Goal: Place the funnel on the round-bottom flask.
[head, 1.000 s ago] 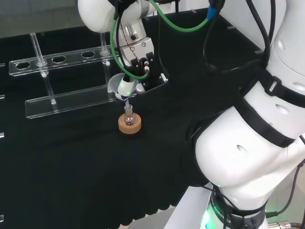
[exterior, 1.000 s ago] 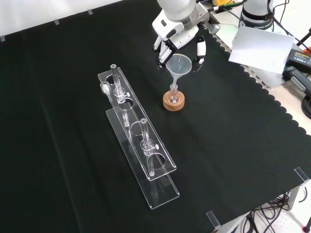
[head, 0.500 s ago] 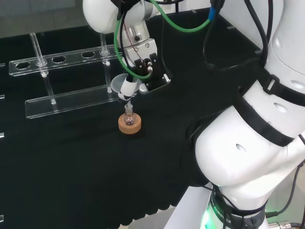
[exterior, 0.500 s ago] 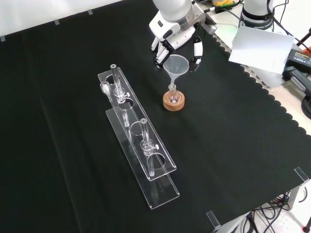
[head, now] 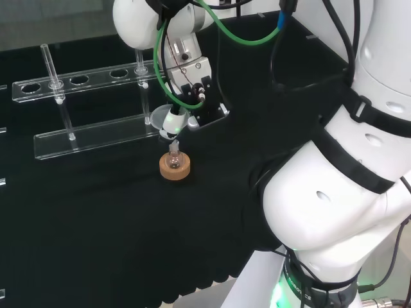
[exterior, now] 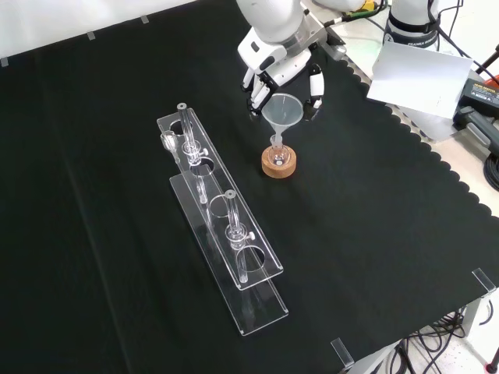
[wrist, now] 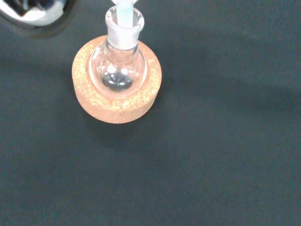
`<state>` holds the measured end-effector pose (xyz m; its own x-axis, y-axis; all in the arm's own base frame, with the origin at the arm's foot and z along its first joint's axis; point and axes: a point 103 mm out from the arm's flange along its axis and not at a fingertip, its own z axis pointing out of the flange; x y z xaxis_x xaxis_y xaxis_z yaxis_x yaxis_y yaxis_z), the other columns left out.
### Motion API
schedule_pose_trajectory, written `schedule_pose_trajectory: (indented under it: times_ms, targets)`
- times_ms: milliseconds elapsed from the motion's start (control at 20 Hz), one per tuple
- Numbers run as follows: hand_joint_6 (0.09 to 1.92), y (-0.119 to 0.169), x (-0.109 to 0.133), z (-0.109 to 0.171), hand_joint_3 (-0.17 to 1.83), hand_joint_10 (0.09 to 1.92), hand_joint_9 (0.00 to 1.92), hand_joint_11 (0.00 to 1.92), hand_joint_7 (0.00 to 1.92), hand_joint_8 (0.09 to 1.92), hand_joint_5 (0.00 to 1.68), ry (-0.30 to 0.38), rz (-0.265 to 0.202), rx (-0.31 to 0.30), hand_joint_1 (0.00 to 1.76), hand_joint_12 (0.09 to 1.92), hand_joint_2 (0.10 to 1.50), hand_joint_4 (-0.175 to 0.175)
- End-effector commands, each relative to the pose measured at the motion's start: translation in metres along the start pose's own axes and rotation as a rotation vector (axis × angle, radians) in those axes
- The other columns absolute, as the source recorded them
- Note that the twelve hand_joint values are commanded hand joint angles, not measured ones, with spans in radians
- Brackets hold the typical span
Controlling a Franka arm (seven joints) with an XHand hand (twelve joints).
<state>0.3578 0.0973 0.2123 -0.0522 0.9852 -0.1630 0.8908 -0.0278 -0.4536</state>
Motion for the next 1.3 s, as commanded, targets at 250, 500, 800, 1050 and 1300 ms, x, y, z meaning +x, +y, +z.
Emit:
schedule_pose_trajectory:
  times_ms: [250,500,800,1050,1300]
  targets:
    - [0.80,0.0065,0.0016,0.0057,0.64,0.47,1.00,0.63,0.79,0.70,0.66,-0.010,-0.013,0.012,0.76,1.24,0.73,-0.042]
    - [0.79,0.0073,0.0019,0.0066,0.64,0.47,0.98,0.63,0.79,0.70,0.64,-0.013,-0.019,0.017,0.76,1.24,0.73,-0.043]
    - [0.78,0.0074,0.0032,0.0076,0.64,0.47,0.97,0.62,0.78,0.70,0.60,-0.014,-0.005,0.028,0.75,1.24,0.72,-0.047]
    - [0.73,0.0081,0.0044,0.0106,0.64,0.48,0.94,0.61,0.72,0.72,0.51,-0.009,-0.015,0.035,0.74,1.24,0.70,-0.055]
    - [0.67,0.0084,0.0036,0.0111,0.65,0.51,0.90,0.59,0.68,0.75,0.46,-0.010,-0.016,0.040,0.73,1.25,0.68,-0.058]
